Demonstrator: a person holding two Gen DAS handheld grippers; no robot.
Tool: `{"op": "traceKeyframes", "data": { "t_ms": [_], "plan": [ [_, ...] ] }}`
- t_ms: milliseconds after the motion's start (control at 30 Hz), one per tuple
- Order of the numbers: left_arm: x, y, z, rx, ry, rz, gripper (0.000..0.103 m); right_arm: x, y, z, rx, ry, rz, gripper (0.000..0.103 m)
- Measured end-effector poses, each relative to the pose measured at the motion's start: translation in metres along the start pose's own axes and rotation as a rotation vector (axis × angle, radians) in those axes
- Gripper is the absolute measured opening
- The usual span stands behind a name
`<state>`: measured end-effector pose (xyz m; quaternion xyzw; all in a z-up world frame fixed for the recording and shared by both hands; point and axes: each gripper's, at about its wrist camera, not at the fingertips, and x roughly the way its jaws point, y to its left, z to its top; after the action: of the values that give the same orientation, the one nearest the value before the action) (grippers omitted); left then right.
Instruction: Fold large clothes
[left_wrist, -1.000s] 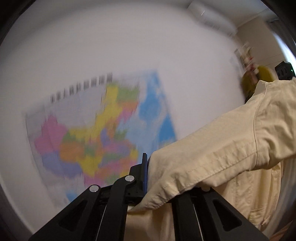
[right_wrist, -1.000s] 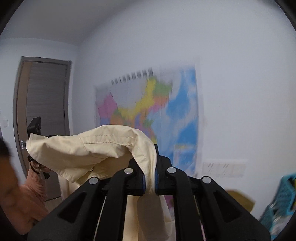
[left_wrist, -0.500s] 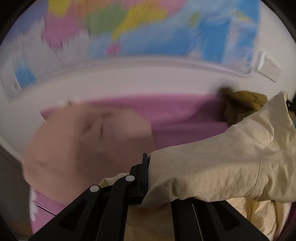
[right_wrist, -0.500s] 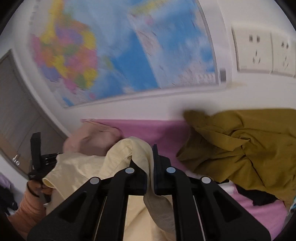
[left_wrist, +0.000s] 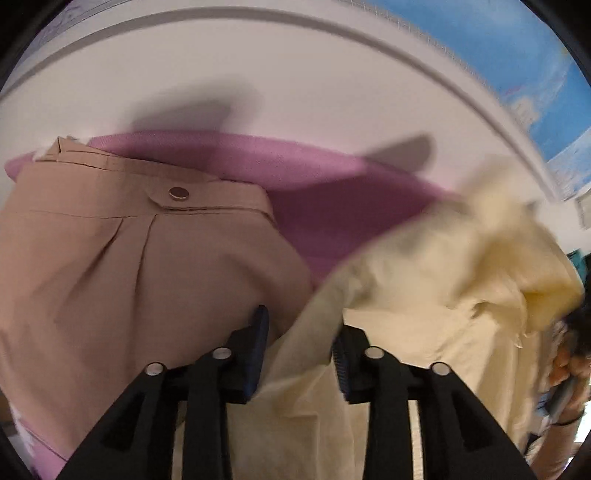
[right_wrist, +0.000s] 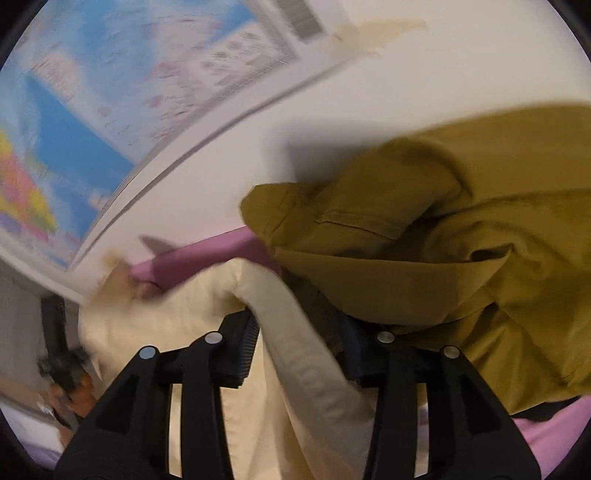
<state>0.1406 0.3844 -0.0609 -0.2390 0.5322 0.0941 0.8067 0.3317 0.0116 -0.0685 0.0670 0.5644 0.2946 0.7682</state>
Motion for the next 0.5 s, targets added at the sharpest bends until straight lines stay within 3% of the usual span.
{"op": "traceKeyframes", "data": {
  "t_ms": [33,100,200,333,400,433,467,500],
  "plan": [
    [-0.007,0.002,-0.002,0.003,-0.023,-0.019,0.047,-0.005,0.004,-0.002,-0.037,-0.016,-0.019,0.052],
    [-0.024,0.007,-0.01,0.02,-0.082,-0.025,0.057,-0.018,0.014,-0.009,-0.122,-0.039,-0.056,0.057],
    [-0.045,0.007,-0.029,0.096,-0.142,-0.041,0.059,-0.038,0.029,-0.039,-0.265,-0.011,-0.041,0.062],
    [-0.072,-0.002,-0.074,0.238,-0.21,0.0,0.063,-0.038,0.031,-0.081,-0.374,0.091,-0.119,0.064],
    [-0.083,-0.004,-0.089,0.277,-0.237,0.018,0.067,-0.038,0.024,-0.093,-0.379,0.116,-0.118,0.049],
    [-0.088,-0.005,-0.099,0.298,-0.255,0.047,0.068,-0.041,0.02,-0.098,-0.37,0.118,-0.117,0.029],
    [-0.093,-0.004,-0.106,0.303,-0.266,0.06,0.068,-0.045,0.016,-0.101,-0.355,0.116,-0.105,0.016],
    [-0.096,-0.004,-0.112,0.298,-0.269,0.058,0.068,-0.053,0.013,-0.101,-0.345,0.098,-0.083,0.012]
  ]
}}
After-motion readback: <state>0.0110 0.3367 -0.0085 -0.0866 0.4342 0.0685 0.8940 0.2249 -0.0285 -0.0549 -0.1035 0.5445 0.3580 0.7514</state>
